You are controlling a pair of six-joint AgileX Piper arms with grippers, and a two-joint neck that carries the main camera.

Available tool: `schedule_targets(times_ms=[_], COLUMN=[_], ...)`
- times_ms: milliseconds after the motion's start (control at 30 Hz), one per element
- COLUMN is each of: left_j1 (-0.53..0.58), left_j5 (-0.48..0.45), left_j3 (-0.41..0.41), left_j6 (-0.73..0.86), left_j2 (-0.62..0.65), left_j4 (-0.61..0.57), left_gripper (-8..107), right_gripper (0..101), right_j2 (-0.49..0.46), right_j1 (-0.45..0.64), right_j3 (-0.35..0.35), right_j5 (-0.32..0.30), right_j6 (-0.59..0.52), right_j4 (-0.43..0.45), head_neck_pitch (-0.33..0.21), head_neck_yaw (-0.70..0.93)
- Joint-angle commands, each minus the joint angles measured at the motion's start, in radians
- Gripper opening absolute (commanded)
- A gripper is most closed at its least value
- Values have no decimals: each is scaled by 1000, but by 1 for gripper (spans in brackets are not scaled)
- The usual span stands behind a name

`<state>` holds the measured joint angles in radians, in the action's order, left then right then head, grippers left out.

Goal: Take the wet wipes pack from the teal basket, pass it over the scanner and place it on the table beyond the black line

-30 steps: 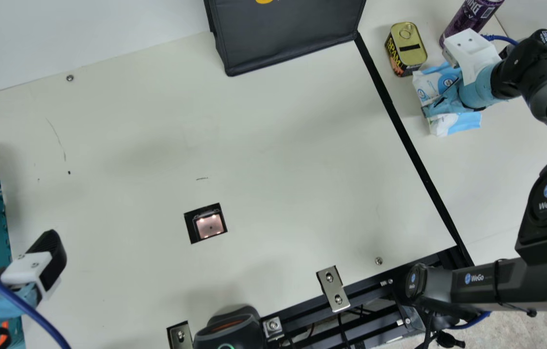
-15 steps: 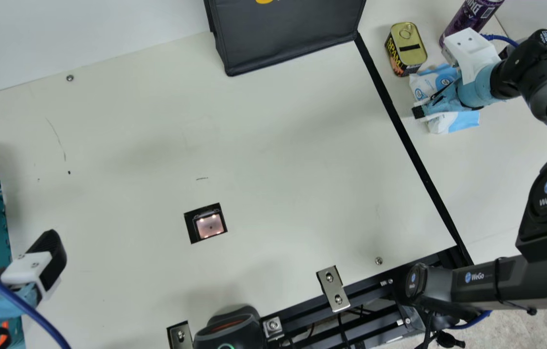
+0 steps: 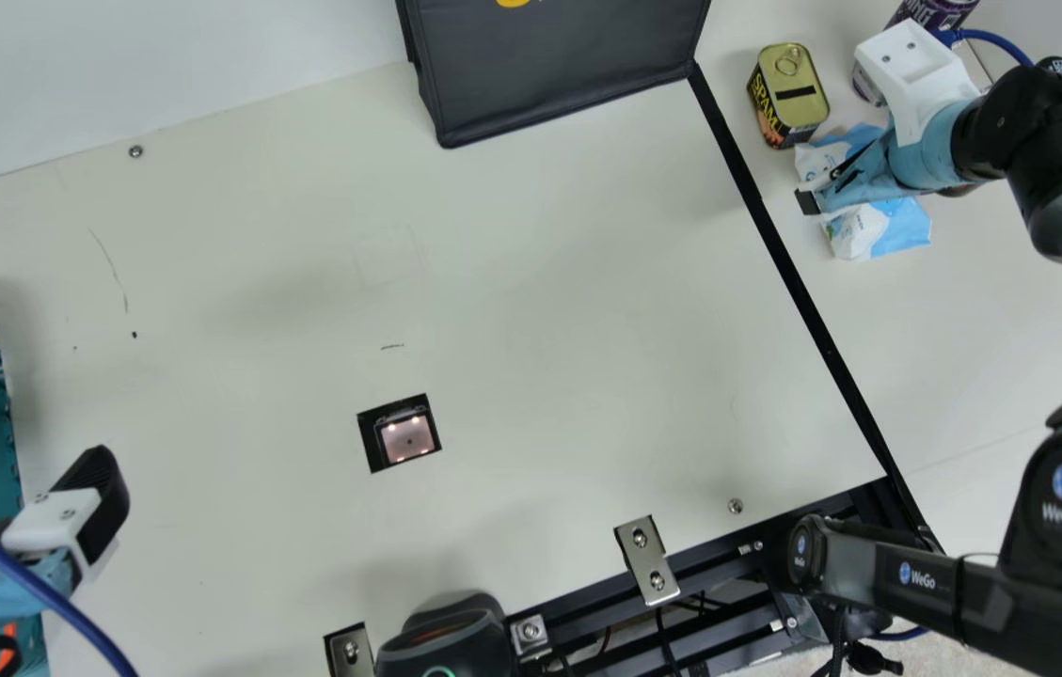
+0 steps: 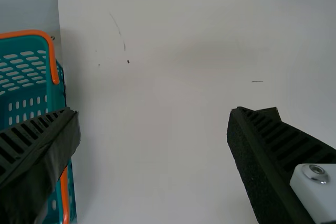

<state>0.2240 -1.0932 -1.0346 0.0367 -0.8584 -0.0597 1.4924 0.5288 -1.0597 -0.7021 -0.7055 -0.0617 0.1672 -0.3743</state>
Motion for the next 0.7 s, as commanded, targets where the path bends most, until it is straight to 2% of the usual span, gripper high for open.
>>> schedule_targets(times_ms=[0,300,600,633,667], left_j1=[0,0,0,0,0], left_j5=[0,0,0,0,0], left_j3=[0,0,0,0,0], left_j6=[0,0,0,0,0], left_j2=[0,0,0,0,0], left_j4=[0,0,0,0,0], left_gripper=[90,90,90,90,90], right_gripper=[95,95,95,95,95], right_j2=[-42,-158,-271,-253,-265], right_j1=[-32,-172,-311,-290,-303], right_j3=[-3,-20,-58,-54,-58], right_j5=[-13,-89,-196,-182,-191], right_j6=[45,273,532,454,483], right_j4=[29,150,278,257,270], head_neck_pitch=[-29,-29,-29,-29,-29], head_neck_yaw=[-2,-2,-2,-2,-2])
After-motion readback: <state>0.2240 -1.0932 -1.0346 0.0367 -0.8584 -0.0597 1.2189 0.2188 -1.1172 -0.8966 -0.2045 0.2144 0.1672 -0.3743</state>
